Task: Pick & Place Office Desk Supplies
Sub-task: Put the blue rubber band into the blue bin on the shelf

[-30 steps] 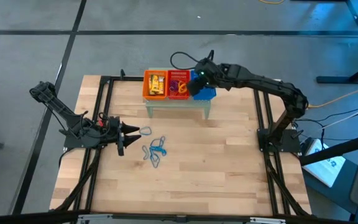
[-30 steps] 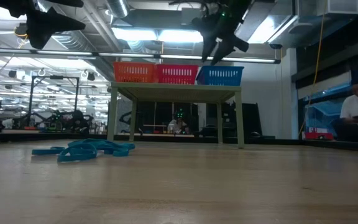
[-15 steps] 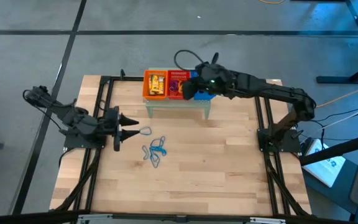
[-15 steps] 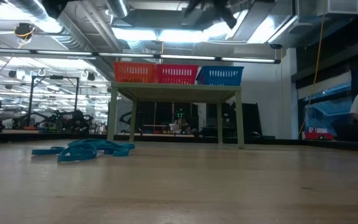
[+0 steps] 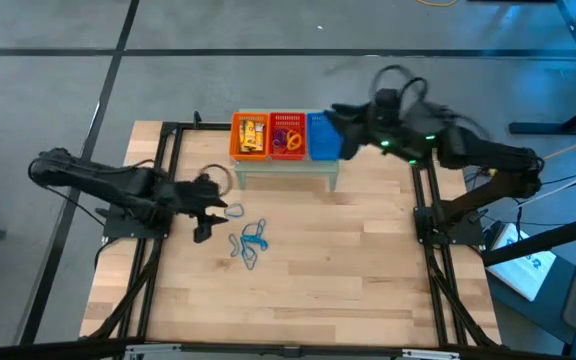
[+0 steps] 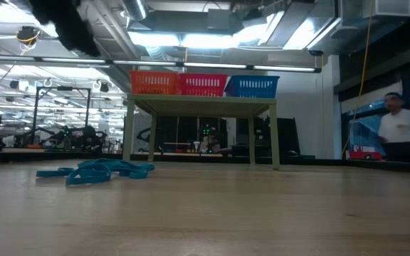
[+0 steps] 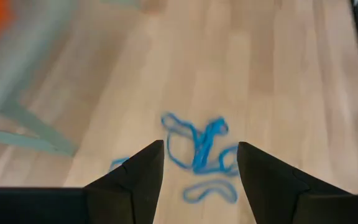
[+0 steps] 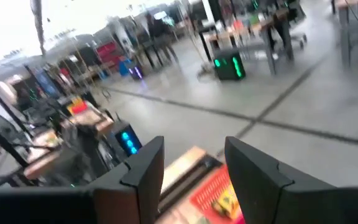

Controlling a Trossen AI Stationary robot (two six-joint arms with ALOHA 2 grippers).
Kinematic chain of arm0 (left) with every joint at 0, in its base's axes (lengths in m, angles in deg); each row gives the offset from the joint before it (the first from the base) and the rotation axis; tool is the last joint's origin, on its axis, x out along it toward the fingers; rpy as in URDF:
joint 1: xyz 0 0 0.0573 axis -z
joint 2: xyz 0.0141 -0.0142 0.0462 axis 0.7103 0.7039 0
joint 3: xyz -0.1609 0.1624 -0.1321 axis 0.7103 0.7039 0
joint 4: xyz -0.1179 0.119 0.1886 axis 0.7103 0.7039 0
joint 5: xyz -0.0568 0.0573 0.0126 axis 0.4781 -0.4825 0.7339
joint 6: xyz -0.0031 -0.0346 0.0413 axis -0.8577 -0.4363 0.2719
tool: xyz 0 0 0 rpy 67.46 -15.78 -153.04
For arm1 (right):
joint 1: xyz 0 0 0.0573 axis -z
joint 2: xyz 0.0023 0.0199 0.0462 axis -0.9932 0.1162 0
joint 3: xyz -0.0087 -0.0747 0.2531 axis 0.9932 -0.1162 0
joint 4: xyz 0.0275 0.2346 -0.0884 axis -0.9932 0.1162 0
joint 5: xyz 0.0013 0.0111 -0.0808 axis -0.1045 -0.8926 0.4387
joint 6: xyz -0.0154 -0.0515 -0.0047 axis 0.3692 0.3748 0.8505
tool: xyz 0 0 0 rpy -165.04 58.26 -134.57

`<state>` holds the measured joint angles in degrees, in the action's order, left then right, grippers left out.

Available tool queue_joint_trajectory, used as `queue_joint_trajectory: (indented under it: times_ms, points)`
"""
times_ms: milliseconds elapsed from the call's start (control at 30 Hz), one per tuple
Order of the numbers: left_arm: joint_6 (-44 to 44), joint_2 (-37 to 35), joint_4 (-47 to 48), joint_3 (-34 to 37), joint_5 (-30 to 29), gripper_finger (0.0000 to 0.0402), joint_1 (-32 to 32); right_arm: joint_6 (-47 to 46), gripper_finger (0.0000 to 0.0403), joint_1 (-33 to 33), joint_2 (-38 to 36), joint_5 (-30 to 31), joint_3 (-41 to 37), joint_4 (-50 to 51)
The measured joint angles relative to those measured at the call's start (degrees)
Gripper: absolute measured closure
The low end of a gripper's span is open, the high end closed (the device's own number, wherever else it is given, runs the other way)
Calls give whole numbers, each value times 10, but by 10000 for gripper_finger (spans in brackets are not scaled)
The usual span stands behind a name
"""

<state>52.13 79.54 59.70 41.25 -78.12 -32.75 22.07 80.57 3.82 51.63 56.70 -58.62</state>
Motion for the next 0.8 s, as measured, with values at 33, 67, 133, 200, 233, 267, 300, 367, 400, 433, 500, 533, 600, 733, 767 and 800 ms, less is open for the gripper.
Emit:
queue_joint_trajectory:
  times_ms: [33, 67, 133, 200, 233, 267, 300, 367, 400, 433, 500, 533, 600, 733, 767, 800]
  points:
    - [21, 17, 1, 0, 23, 201, -10, 11, 231, -2, -12, 0, 0, -4]
    - [43, 35, 1, 0, 47, 201, -18, 21, 231, -3, -22, 0, 0, -8]
    - [78, 72, 2, 0, 83, 201, -29, 46, 231, -4, -41, 3, 0, -18]
    - [110, 113, 6, 0, 92, 201, -35, 76, 231, -4, -55, 12, 0, -25]
    - [127, 132, 6, 0, 92, 201, -37, 90, 231, -4, -62, 13, 0, -27]
    - [141, 150, 5, 0, 93, 201, -40, 103, 231, -4, -68, 15, 0, -27]
    - [153, 168, 4, 0, 94, 201, -45, 111, 231, -3, -74, 15, 0, -27]
    - [168, 201, 0, 0, 94, 201, -55, 126, 231, -4, -81, 15, 0, -28]
    - [173, 216, 1, 0, 94, 201, -60, 135, 231, -4, -82, 13, 0, -28]
    - [177, 229, 1, 0, 94, 201, -66, 141, 231, -4, -83, 13, 0, -27]
    - [178, 250, 0, 0, 98, 201, -77, 153, 231, -4, -83, 9, 0, -25]
    - [178, 259, 0, 0, 97, 201, -82, 159, 231, -4, -83, 8, 0, -25]
    - [178, 276, 0, 0, 86, 201, -90, 168, 231, -4, -83, 8, 0, -25]
    - [184, 298, -9, 0, 84, 201, -109, 183, 231, -4, -80, 8, 0, -23]
    - [184, 303, -13, 0, 84, 201, -113, 183, 231, -4, -80, 8, 0, -24]
    - [184, 307, -17, 0, 84, 201, -118, 183, 231, -4, -80, 8, 0, -24]
